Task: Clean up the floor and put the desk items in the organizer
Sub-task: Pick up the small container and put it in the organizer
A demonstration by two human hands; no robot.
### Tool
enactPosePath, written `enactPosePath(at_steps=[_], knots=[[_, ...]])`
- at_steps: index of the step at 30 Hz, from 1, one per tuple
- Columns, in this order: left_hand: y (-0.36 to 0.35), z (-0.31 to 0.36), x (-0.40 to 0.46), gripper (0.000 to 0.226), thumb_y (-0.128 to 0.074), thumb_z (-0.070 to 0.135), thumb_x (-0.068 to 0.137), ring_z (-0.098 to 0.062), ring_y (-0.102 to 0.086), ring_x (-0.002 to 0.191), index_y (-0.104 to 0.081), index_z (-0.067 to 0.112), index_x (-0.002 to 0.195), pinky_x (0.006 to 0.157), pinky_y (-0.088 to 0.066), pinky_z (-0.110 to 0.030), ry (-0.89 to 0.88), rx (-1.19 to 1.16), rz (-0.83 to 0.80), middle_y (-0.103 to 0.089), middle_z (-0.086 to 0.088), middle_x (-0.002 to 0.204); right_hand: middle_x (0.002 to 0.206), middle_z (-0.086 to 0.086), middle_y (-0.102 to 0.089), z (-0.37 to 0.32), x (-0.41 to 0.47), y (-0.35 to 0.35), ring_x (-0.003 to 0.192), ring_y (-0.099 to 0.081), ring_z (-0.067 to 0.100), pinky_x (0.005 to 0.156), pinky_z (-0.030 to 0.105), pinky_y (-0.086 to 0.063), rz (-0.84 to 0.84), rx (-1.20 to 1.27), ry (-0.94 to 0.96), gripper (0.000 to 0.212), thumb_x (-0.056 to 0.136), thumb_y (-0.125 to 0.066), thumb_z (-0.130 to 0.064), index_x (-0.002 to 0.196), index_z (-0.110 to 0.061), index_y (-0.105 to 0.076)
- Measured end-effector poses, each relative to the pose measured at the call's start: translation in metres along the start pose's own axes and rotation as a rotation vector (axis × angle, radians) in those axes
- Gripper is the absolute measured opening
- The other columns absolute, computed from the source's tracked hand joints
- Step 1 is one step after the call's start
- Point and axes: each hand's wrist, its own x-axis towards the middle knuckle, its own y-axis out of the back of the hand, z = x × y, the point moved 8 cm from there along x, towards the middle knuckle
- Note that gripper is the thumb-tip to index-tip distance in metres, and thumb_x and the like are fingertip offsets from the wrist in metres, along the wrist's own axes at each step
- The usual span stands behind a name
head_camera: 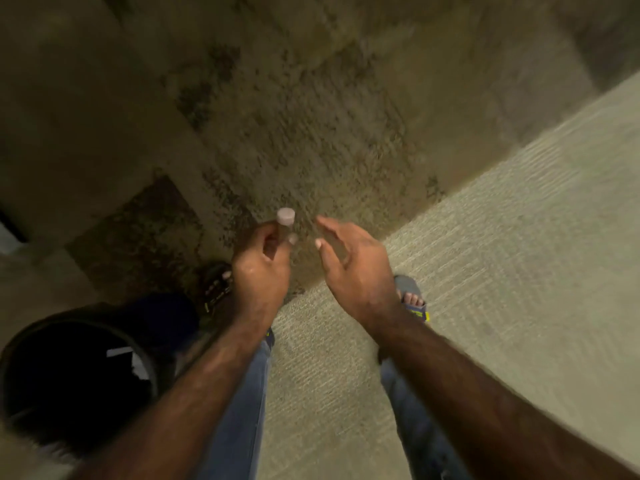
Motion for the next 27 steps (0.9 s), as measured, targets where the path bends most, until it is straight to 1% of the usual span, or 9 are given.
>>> enactPosePath(at_steps=[3, 6, 8, 12, 14, 16, 19, 22, 27], knots=[[0.037, 0.076, -0.028, 0.023, -0.076, 0.033, 0.091, -0.005, -0.072, 0.079, -0.069, 0.040, 0.112, 0.068, -0.057, -0.012, 0.018, -0.134, 0.003, -0.074, 0.012, 0.094, 0.131, -0.005, -0.071, -0.074, -0.017, 0.058, 0.121, -0.066, 0.006, 0.104, 0.036, -0.056, 0.010, 0.077, 0.070, 0.037, 0.101, -0.068, -0.013, 0.137, -0.020, -0.067], [0.087, 0.169, -0.056, 0.023, -0.073, 0.032, 0.089, 0.001, -0.070, 0.086, -0.069, 0.043, 0.109, 0.069, -0.050, -0.003, -0.043, -0.208, 0.025, -0.070, 0.015, 0.100, 0.131, -0.014, -0.069, -0.165, -0.038, 0.112, 0.122, -0.066, 0.004, 0.102, 0.035, -0.058, 0.026, 0.135, 0.207, 0.037, 0.100, -0.069, -0.009, 0.134, -0.023, -0.068], [0.127, 0.223, -0.073, 0.021, -0.071, 0.031, 0.088, 0.006, -0.068, 0.092, -0.069, 0.041, 0.106, 0.071, -0.047, 0.000, -0.058, -0.246, 0.051, -0.070, 0.019, 0.099, 0.131, -0.015, -0.069, -0.223, -0.052, 0.144, 0.122, -0.067, 0.007, 0.101, 0.031, -0.058, 0.042, 0.162, 0.283, 0.038, 0.099, -0.070, -0.005, 0.133, -0.022, -0.070], [0.215, 0.301, -0.095, 0.019, -0.073, 0.029, 0.086, 0.008, -0.066, 0.098, -0.070, 0.036, 0.104, 0.078, -0.044, 0.002, -0.115, -0.260, 0.120, -0.068, 0.022, 0.100, 0.130, -0.017, -0.070, -0.329, -0.077, 0.190, 0.122, -0.068, 0.007, 0.101, 0.017, -0.053, 0.076, 0.200, 0.451, 0.040, 0.097, -0.073, -0.002, 0.131, -0.023, -0.072], [0.259, 0.325, -0.104, 0.021, -0.076, 0.026, 0.086, 0.010, -0.064, 0.101, -0.070, 0.038, 0.102, 0.082, -0.042, 0.002, -0.140, -0.252, 0.157, -0.067, 0.025, 0.102, 0.129, -0.017, -0.070, -0.375, -0.090, 0.199, 0.120, -0.069, 0.009, 0.100, 0.018, -0.054, 0.081, 0.204, 0.525, 0.040, 0.095, -0.074, -0.001, 0.129, -0.024, -0.073], [0.301, 0.341, -0.111, 0.033, -0.080, 0.018, 0.085, 0.014, -0.061, 0.103, -0.068, 0.045, 0.100, 0.085, -0.040, 0.004, -0.158, -0.265, 0.198, -0.066, 0.029, 0.105, 0.128, -0.015, -0.071, -0.418, -0.104, 0.200, 0.118, -0.070, 0.009, 0.098, 0.021, -0.057, 0.065, 0.212, 0.582, 0.040, 0.093, -0.077, -0.001, 0.126, -0.024, -0.075], [0.362, 0.358, -0.122, 0.041, -0.080, 0.020, 0.084, 0.013, -0.062, 0.103, -0.065, 0.056, 0.096, 0.084, -0.043, 0.003, -0.190, -0.294, 0.245, -0.066, 0.031, 0.105, 0.128, -0.014, -0.071, -0.480, -0.124, 0.193, 0.118, -0.070, 0.009, 0.095, 0.024, -0.059, 0.047, 0.197, 0.655, 0.039, 0.091, -0.078, -0.006, 0.124, -0.026, -0.076], [0.422, 0.368, -0.126, 0.035, -0.081, 0.022, 0.084, 0.008, -0.065, 0.102, -0.069, 0.049, 0.103, 0.085, -0.051, -0.008, -0.214, -0.317, 0.302, -0.070, 0.023, 0.106, 0.131, -0.016, -0.070, -0.537, -0.138, 0.181, 0.120, -0.070, 0.010, 0.093, 0.030, -0.062, 0.000, 0.220, 0.686, 0.040, 0.091, -0.077, -0.012, 0.127, -0.030, -0.074], [0.514, 0.390, -0.121, 0.034, -0.079, 0.015, 0.086, 0.001, -0.067, 0.106, -0.071, 0.039, 0.108, 0.086, -0.048, -0.004, -0.336, -0.270, 0.393, -0.070, 0.021, 0.109, 0.130, -0.012, -0.072, -0.619, -0.151, 0.162, 0.121, -0.070, 0.012, 0.091, 0.035, -0.064, -0.001, 0.199, 0.745, 0.045, 0.087, -0.081, -0.004, 0.126, -0.026, -0.076]])
